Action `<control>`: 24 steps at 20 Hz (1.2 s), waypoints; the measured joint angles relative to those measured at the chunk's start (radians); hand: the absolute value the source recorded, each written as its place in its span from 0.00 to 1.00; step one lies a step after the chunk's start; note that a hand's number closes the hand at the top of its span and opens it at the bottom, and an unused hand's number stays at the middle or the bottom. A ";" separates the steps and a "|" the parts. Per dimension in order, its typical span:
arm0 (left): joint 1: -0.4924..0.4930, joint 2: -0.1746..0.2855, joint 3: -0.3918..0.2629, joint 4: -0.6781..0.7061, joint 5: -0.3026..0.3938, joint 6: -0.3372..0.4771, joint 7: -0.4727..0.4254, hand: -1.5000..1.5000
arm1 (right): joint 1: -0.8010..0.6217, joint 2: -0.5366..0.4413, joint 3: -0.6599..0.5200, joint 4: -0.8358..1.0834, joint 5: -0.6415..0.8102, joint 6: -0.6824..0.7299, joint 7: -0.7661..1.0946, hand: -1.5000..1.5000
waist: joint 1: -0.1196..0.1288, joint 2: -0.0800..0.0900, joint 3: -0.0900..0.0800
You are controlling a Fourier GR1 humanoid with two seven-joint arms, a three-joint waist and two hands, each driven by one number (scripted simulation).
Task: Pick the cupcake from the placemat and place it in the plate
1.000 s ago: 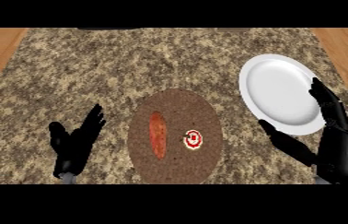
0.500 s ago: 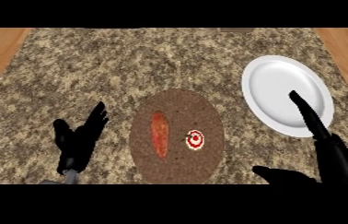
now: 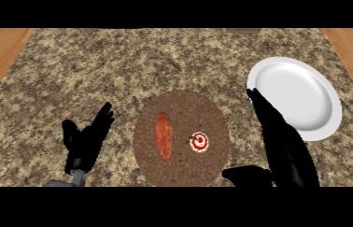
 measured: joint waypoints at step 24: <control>0.031 -0.042 0.094 -0.022 -0.061 -0.078 0.022 0.50 | -0.053 0.322 0.115 0.344 0.244 0.048 0.069 0.00 | -0.007 0.001 0.000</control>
